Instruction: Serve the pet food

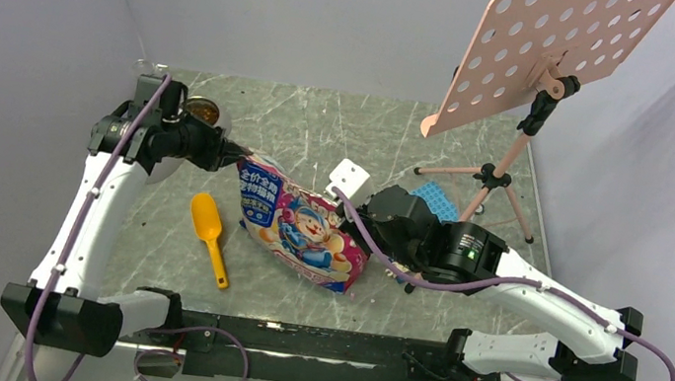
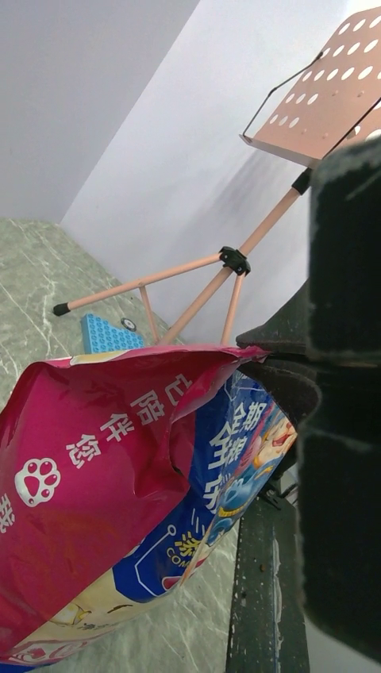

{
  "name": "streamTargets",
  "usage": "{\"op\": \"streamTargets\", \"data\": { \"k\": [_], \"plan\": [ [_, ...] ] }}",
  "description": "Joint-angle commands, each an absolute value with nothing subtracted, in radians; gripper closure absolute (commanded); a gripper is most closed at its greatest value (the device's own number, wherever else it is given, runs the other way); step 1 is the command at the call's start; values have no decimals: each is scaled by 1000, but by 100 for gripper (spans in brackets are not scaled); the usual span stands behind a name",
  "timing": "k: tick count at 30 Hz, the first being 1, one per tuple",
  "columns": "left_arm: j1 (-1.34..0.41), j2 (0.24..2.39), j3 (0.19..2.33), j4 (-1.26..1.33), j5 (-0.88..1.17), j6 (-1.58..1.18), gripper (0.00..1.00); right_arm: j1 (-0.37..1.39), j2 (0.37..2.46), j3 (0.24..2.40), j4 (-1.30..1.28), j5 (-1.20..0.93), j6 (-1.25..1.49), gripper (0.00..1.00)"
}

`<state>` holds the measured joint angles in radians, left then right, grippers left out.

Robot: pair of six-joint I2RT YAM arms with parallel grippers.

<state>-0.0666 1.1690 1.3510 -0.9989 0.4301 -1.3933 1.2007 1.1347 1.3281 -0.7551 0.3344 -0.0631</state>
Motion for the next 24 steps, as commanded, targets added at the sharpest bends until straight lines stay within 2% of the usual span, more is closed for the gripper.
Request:
{"op": "streamTargets", "data": {
  "k": [1, 4, 7, 11, 18, 21, 24],
  "plan": [
    [-33, 1201, 1462, -1041, 237, -1522, 100, 1195, 1052, 1345, -854, 418, -79, 100],
    [-33, 1156, 1382, -936, 247, -1547, 98, 1195, 1058, 1351, -860, 414, -69, 100],
    [-32, 1142, 1353, -925, 274, -1559, 79, 1195, 1068, 1362, -869, 408, -57, 100],
    [-32, 1144, 1378, -965, 288, -1520, 58, 1195, 1076, 1367, -872, 399, -49, 75],
    [-31, 1104, 1430, -1023, 267, -1474, 45, 1195, 1069, 1391, -865, 402, -48, 35],
    [-31, 1075, 1456, -1056, 258, -1449, 39, 1195, 1065, 1404, -864, 393, -50, 27],
    [-31, 1042, 1479, -1095, 236, -1418, 38, 1195, 1062, 1415, -859, 377, -48, 22]
  ]
}}
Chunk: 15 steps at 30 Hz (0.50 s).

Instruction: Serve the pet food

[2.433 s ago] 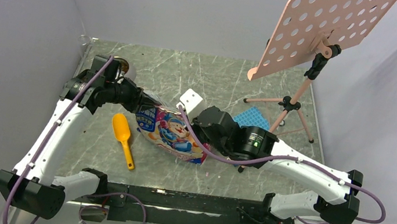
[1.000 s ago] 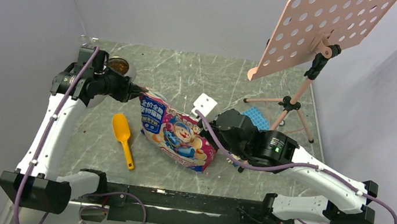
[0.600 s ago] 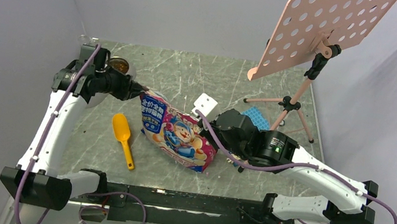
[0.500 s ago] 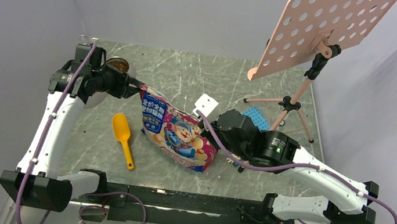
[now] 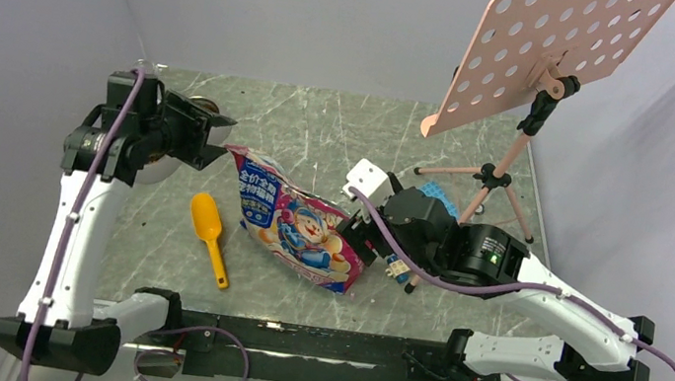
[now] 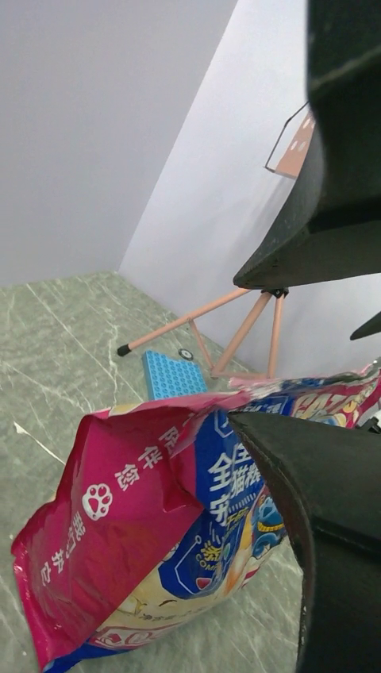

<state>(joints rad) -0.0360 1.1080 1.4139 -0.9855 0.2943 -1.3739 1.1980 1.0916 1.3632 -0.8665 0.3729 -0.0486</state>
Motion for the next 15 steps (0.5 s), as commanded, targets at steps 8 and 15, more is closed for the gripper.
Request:
{"op": "streamTargets", "data": {
  "k": [8, 15],
  "plan": [
    [-151, 953, 1351, -1058, 257, -1490, 39, 1195, 1131, 1448, -806, 352, -54, 18],
    [-398, 1007, 1282, -885, 189, -1616, 38, 1195, 1330, 1562, -727, 455, -64, 19]
  ]
}}
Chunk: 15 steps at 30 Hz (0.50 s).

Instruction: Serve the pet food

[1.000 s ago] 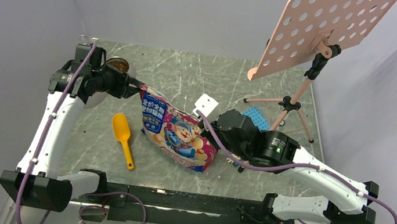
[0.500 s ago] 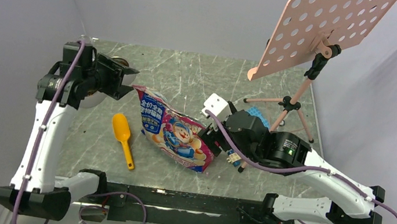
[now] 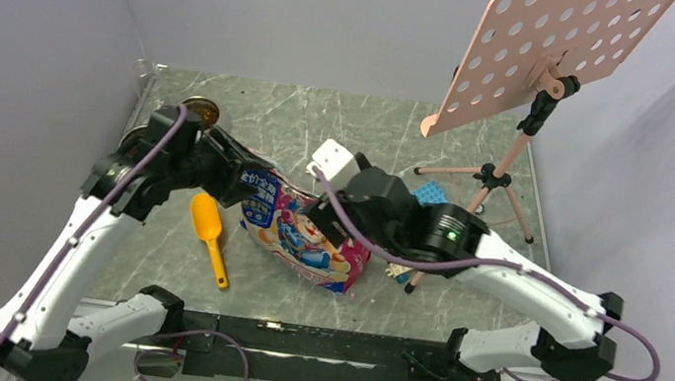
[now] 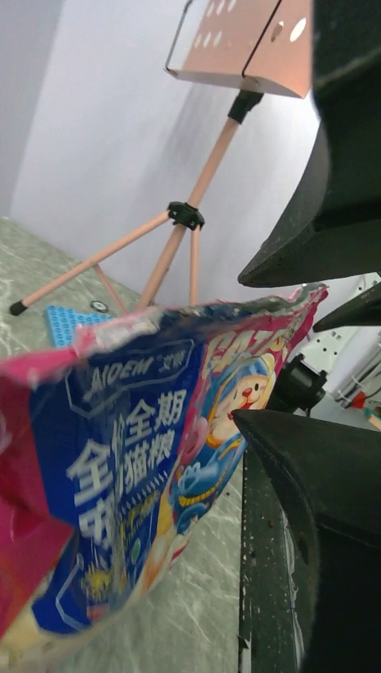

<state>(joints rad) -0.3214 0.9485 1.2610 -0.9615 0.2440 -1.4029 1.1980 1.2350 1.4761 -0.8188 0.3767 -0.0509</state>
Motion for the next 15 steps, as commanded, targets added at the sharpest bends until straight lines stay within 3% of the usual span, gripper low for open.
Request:
{"op": "streamTargets", "data": {
  "k": [1, 10, 15],
  "plan": [
    [-415, 1029, 1295, -883, 173, -1615, 38, 1196, 1365, 1588, -731, 460, -70, 22],
    [-488, 1037, 1254, -822, 150, -1712, 45, 1212, 1516, 1654, -667, 532, -128, 59],
    [-524, 1001, 1164, -740, 128, -1798, 58, 1249, 1507, 1571, -603, 593, -200, 77]
  ]
}}
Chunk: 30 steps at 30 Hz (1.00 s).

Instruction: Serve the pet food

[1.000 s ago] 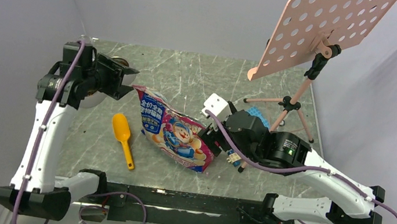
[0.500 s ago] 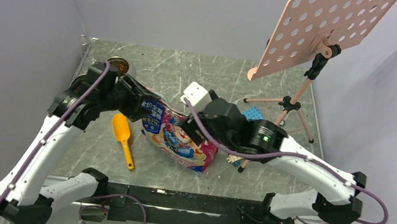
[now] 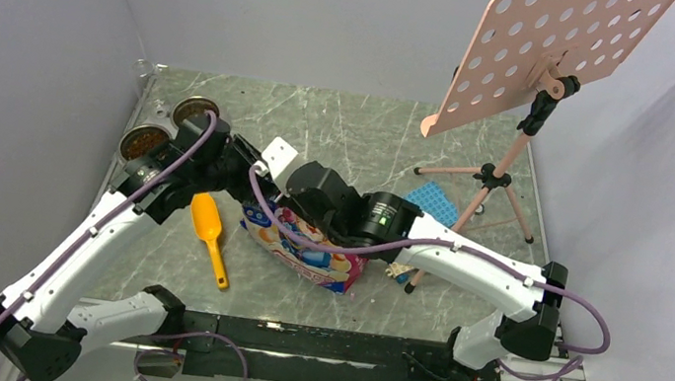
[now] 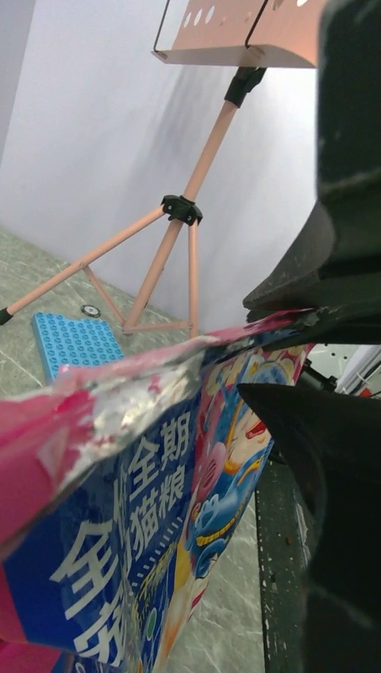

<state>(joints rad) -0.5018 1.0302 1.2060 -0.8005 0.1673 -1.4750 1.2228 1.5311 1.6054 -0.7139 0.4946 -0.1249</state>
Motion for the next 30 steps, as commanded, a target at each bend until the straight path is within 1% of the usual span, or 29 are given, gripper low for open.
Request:
{"op": "streamTargets", "data": {
  "k": [1, 2, 3, 4, 5, 7, 9, 13, 14, 15, 16, 17, 20, 22, 23, 24, 26, 28, 30],
  "plan": [
    [-524, 1001, 1158, -732, 127, -1804, 63, 1260, 1496, 1544, -579, 613, -219, 80],
    [-525, 1003, 1155, -722, 125, -1805, 70, 1274, 1487, 1519, -559, 633, -240, 85],
    [-525, 1007, 1152, -711, 123, -1802, 82, 1286, 1479, 1494, -540, 654, -260, 91],
    [-525, 1010, 1152, -704, 121, -1803, 92, 1300, 1472, 1470, -516, 683, -283, 100],
    [-525, 1012, 1154, -702, 118, -1804, 99, 1313, 1467, 1449, -497, 718, -305, 100],
    [-524, 1015, 1161, -713, 109, -1810, 100, 1327, 1455, 1414, -475, 736, -334, 100],
    [-523, 1013, 1171, -729, 104, -1818, 100, 1320, 1426, 1401, -460, 691, -310, 100],
    [-514, 1033, 1191, -751, 149, -1808, 100, 1303, 1433, 1434, -512, 659, -265, 100],
    [-515, 1038, 1190, -749, 161, -1807, 100, 1302, 1433, 1428, -501, 658, -272, 88],
    [-515, 1041, 1190, -748, 172, -1808, 100, 1302, 1434, 1421, -491, 663, -285, 72],
    [-515, 1043, 1190, -745, 181, -1811, 100, 1301, 1439, 1420, -485, 662, -293, 60],
    [-515, 1043, 1191, -746, 188, -1815, 100, 1301, 1447, 1424, -481, 662, -300, 54],
    [-510, 1033, 1202, -758, 175, -1825, 100, 1298, 1472, 1437, -465, 704, -326, 52],
    [-498, 1024, 1203, -764, 174, -1825, 100, 1289, 1485, 1435, -468, 738, -329, 56],
    [-491, 1021, 1203, -765, 178, -1825, 100, 1284, 1485, 1428, -472, 749, -323, 59],
    [-485, 1018, 1199, -767, 181, -1825, 100, 1280, 1477, 1412, -471, 757, -317, 65],
    [-476, 1014, 1191, -769, 187, -1825, 100, 1277, 1451, 1386, -502, 755, -294, 100],
    [-468, 1011, 1182, -763, 197, -1828, 100, 1276, 1414, 1379, -574, 691, -254, 100],
    [-458, 1014, 1177, -754, 208, -1827, 100, 1276, 1351, 1356, -583, 676, -212, 100]
  ]
}}
